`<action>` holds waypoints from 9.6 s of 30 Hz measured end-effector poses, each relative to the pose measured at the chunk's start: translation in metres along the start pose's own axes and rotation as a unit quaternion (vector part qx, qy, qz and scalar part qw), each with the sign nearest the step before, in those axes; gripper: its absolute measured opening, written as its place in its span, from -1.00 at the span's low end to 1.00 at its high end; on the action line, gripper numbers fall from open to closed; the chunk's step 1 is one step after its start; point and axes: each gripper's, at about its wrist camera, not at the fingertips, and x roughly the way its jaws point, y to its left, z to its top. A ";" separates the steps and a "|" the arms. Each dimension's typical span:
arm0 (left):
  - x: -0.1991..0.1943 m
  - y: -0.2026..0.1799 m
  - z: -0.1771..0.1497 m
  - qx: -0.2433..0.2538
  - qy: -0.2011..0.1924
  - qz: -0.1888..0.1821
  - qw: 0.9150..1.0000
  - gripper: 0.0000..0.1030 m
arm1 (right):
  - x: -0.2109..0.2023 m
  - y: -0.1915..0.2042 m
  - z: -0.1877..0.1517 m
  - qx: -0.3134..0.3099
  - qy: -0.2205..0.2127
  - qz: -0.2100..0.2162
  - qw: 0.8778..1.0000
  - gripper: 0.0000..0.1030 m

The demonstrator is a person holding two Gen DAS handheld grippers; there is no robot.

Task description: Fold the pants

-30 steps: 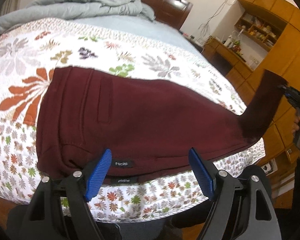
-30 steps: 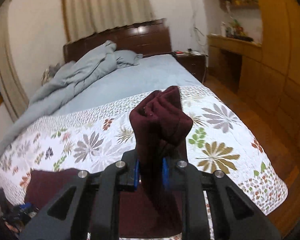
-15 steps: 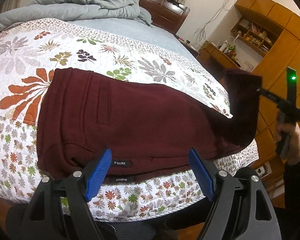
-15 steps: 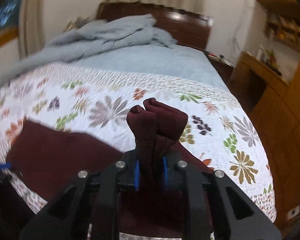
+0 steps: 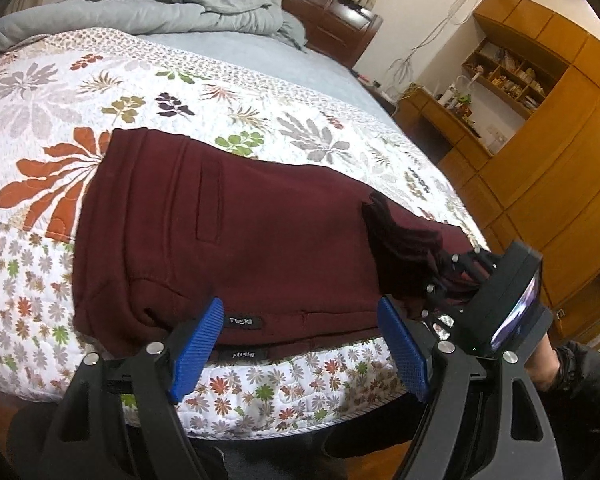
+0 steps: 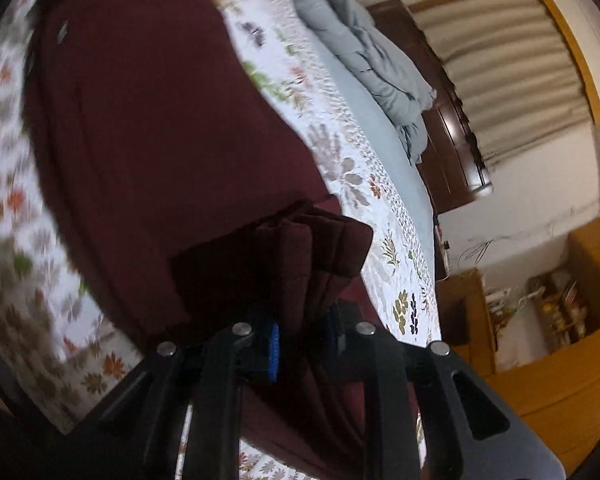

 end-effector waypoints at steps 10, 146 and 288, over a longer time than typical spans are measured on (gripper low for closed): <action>-0.013 -0.013 0.027 -0.023 0.012 0.035 0.999 0.54 | 0.007 0.015 -0.004 -0.037 0.010 0.001 0.999 -0.64; 0.105 -0.051 0.015 -0.103 0.060 -0.052 0.992 0.64 | 0.062 -0.144 -0.334 0.840 0.055 0.378 0.385 -0.09; 0.002 0.112 -0.083 -0.475 -0.116 -0.040 0.871 0.63 | 0.188 -0.072 0.297 0.016 0.155 0.723 0.673 0.79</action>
